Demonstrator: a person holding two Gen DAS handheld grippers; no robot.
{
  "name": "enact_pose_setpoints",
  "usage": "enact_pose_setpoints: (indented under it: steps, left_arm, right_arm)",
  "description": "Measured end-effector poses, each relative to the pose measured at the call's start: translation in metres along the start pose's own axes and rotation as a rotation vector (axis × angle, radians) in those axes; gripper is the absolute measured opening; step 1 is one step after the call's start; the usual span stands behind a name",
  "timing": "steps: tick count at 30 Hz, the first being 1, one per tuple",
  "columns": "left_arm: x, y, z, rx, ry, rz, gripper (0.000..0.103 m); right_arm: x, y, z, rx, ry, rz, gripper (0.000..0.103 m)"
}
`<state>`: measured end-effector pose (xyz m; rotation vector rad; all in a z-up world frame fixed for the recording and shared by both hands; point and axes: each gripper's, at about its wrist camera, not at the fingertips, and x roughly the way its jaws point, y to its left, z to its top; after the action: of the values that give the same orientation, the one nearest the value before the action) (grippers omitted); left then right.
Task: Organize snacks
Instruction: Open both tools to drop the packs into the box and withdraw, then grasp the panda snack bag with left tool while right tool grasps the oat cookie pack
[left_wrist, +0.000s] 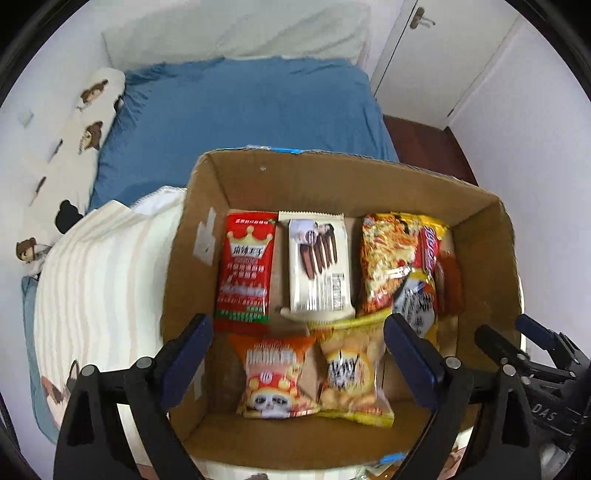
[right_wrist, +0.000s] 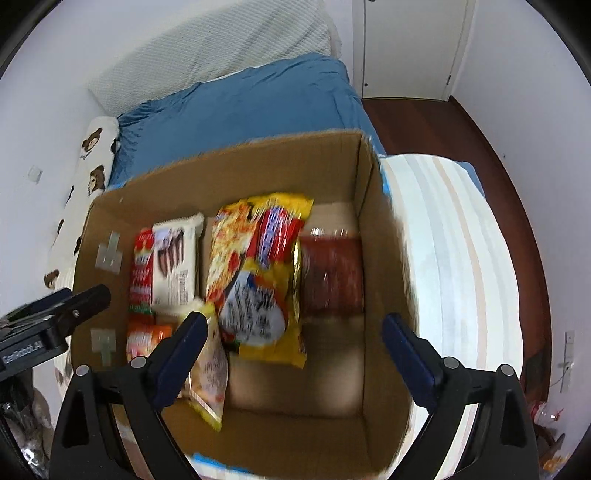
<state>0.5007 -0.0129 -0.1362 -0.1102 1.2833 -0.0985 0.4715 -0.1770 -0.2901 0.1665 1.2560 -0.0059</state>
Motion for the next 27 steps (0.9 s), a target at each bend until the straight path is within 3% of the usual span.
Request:
enact_pose_setpoints:
  steps: [7, 15, 20, 27]
  left_arm:
    - [-0.039, -0.006, -0.048, 0.020, -0.084, 0.027, 0.095]
    - [-0.097, -0.010, -0.106, 0.037, -0.222, 0.060, 0.095]
    - [-0.126, -0.006, -0.132, 0.020, -0.267, 0.053, 0.095]
    - [-0.144, -0.008, -0.173, 0.003, -0.270, 0.034, 0.095]
  right_arm:
    - [-0.022, 0.010, -0.043, -0.017, -0.033, 0.033, 0.097]
    - [-0.087, 0.025, -0.092, -0.057, -0.178, 0.041, 0.097]
    - [-0.127, 0.030, -0.120, -0.078, -0.248, 0.060, 0.097]
    - [-0.153, 0.018, -0.161, -0.040, -0.243, 0.117, 0.097]
